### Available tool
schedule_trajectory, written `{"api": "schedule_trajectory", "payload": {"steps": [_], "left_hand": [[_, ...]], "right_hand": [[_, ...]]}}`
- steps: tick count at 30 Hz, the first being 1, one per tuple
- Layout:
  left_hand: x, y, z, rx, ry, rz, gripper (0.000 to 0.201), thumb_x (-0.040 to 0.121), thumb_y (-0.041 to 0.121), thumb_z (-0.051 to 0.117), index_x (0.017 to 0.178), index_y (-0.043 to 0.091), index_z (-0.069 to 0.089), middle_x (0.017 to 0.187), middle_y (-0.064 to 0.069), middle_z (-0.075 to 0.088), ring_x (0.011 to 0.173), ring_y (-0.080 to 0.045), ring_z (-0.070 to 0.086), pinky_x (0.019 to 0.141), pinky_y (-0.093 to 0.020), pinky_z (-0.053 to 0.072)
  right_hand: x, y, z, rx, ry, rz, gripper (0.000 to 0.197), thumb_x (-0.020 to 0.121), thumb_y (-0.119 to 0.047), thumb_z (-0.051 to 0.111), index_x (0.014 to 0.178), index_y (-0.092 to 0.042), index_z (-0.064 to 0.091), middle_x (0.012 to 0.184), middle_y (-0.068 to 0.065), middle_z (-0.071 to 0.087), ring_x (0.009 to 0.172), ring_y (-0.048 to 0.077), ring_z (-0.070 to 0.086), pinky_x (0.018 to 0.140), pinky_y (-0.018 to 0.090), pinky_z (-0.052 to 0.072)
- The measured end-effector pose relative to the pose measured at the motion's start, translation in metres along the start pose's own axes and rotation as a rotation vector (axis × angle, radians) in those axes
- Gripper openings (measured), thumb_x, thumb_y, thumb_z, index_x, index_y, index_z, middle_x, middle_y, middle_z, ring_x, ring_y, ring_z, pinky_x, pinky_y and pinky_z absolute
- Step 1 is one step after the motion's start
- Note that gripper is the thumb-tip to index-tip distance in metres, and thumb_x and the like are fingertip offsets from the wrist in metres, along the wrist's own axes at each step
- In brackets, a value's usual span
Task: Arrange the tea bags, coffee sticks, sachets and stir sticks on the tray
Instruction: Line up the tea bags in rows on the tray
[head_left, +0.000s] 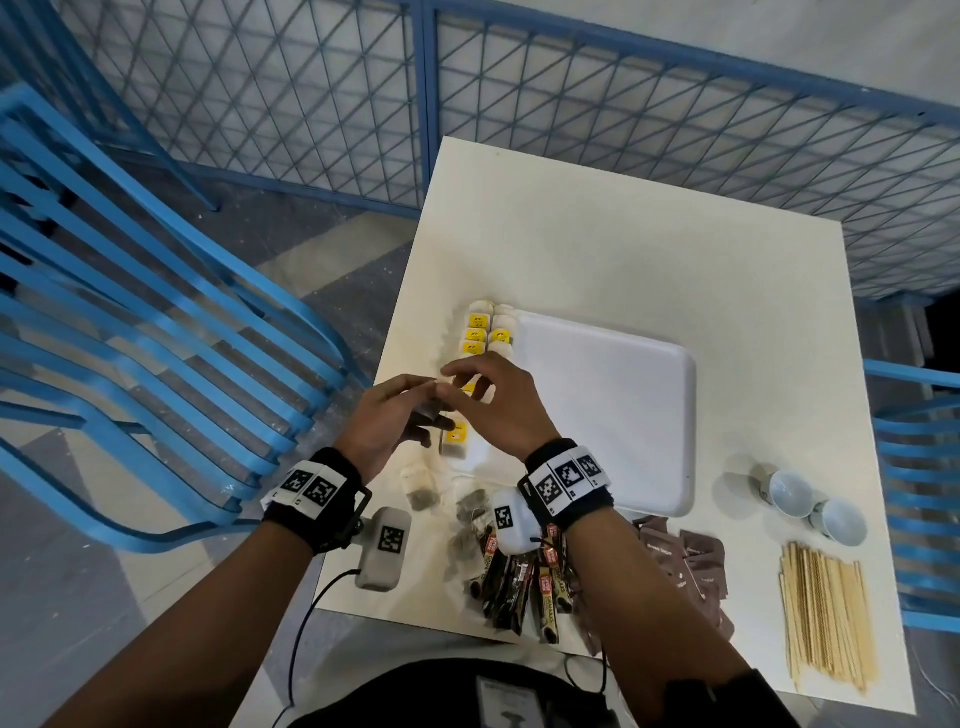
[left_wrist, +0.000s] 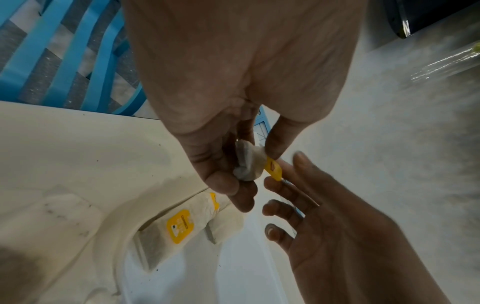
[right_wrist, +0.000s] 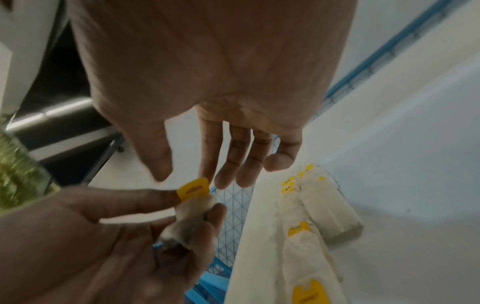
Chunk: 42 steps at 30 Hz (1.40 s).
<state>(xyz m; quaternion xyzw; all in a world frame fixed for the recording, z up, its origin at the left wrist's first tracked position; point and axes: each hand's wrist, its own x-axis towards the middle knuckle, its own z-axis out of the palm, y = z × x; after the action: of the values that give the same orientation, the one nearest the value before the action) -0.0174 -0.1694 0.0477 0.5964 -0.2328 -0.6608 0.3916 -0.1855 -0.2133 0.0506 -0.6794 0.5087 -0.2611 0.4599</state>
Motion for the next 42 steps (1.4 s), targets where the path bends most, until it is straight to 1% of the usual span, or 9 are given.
{"api": "schedule_trajectory", "payload": {"steps": [6, 10, 14, 19, 23, 26, 30, 35, 42], "left_hand": [[-0.003, 0.000, 0.001, 0.012, -0.021, 0.035, 0.020, 0.103, 0.014, 0.056, 0.117, 0.002, 0.065, 0.099, -0.025, 0.073, 0.089, -0.041, 0.074, 0.060, -0.033, 0.050], [-0.001, -0.004, 0.002, 0.019, 0.008, 0.052, 0.030, 0.106, 0.024, 0.054, 0.123, 0.000, 0.053, 0.101, -0.023, 0.076, 0.090, -0.043, 0.074, 0.060, -0.034, 0.052], [0.000, -0.004, 0.005, 0.051, 0.008, 0.077, 0.022, 0.105, 0.026, 0.056, 0.115, 0.006, 0.051, 0.099, -0.021, 0.076, 0.090, -0.043, 0.074, 0.063, -0.036, 0.053], [0.004, -0.008, 0.003, 0.183, 0.109, 0.303, 0.005, 0.099, 0.015, 0.066, 0.100, 0.010, 0.064, 0.085, -0.011, 0.076, 0.078, -0.024, 0.075, 0.069, -0.035, 0.057], [0.006, -0.006, 0.001, 0.218, 0.112, 0.410, 0.006, 0.095, 0.010, 0.069, 0.097, 0.005, 0.068, 0.078, -0.015, 0.076, 0.072, -0.028, 0.074, 0.071, -0.027, 0.054], [0.006, -0.005, 0.001, 0.241, 0.128, 0.448, 0.004, 0.092, 0.011, 0.072, 0.095, 0.010, 0.071, 0.079, -0.012, 0.076, 0.070, -0.023, 0.074, 0.066, -0.025, 0.053], [0.007, -0.005, 0.001, 0.287, 0.139, 0.486, 0.006, 0.091, 0.013, 0.075, 0.096, 0.014, 0.074, 0.082, -0.007, 0.076, 0.073, -0.020, 0.071, 0.063, -0.023, 0.052], [0.003, -0.005, 0.002, 0.302, 0.134, 0.505, 0.015, 0.089, 0.006, 0.075, 0.102, 0.009, 0.071, 0.073, -0.001, 0.075, 0.063, -0.013, 0.072, 0.061, -0.019, 0.053], [0.004, -0.006, 0.000, 0.306, 0.146, 0.472, 0.010, 0.086, 0.010, 0.078, 0.091, 0.009, 0.070, 0.083, -0.009, 0.073, 0.067, -0.007, 0.066, 0.062, -0.019, 0.053]], "right_hand": [[0.004, 0.004, 0.002, -0.034, -0.041, 0.095, 0.018, 0.091, -0.029, 0.072, 0.106, -0.019, 0.074, 0.090, -0.009, 0.071, 0.073, 0.000, 0.060, 0.072, 0.012, 0.047], [0.006, 0.004, 0.001, 0.037, 0.007, 0.122, 0.007, 0.088, -0.025, 0.076, 0.090, -0.018, 0.077, 0.084, -0.008, 0.074, 0.077, 0.008, 0.066, 0.076, 0.022, 0.053], [0.006, 0.006, 0.000, 0.073, 0.047, 0.135, 0.005, 0.086, -0.023, 0.077, 0.087, -0.018, 0.076, 0.082, -0.007, 0.074, 0.075, 0.006, 0.066, 0.076, 0.021, 0.052], [0.005, 0.010, -0.001, 0.139, 0.044, 0.118, 0.006, 0.085, -0.020, 0.079, 0.086, -0.015, 0.075, 0.079, -0.007, 0.074, 0.074, 0.008, 0.068, 0.074, 0.021, 0.053], [0.003, 0.008, -0.004, 0.195, 0.025, 0.132, 0.007, 0.087, -0.019, 0.077, 0.090, -0.014, 0.075, 0.079, -0.006, 0.074, 0.069, 0.006, 0.066, 0.071, 0.021, 0.053], [0.005, 0.003, -0.006, 0.204, -0.034, 0.274, 0.026, 0.097, -0.037, 0.062, 0.093, -0.015, 0.075, 0.075, -0.003, 0.074, 0.060, 0.009, 0.062, 0.066, 0.024, 0.048], [0.009, -0.001, -0.006, 0.062, -0.120, 0.400, 0.061, 0.096, -0.062, 0.048, 0.072, -0.013, 0.073, 0.062, -0.004, 0.069, 0.060, 0.013, 0.061, 0.071, 0.030, 0.047], [0.012, 0.002, -0.004, 0.121, 0.004, 0.240, 0.025, 0.093, -0.037, 0.069, 0.085, -0.015, 0.078, 0.068, -0.002, 0.070, 0.058, 0.010, 0.061, 0.068, 0.026, 0.047], [0.012, 0.001, -0.005, 0.227, 0.011, 0.260, 0.015, 0.091, -0.029, 0.071, 0.089, -0.017, 0.078, 0.074, -0.006, 0.071, 0.059, 0.012, 0.060, 0.063, 0.024, 0.045]]}}
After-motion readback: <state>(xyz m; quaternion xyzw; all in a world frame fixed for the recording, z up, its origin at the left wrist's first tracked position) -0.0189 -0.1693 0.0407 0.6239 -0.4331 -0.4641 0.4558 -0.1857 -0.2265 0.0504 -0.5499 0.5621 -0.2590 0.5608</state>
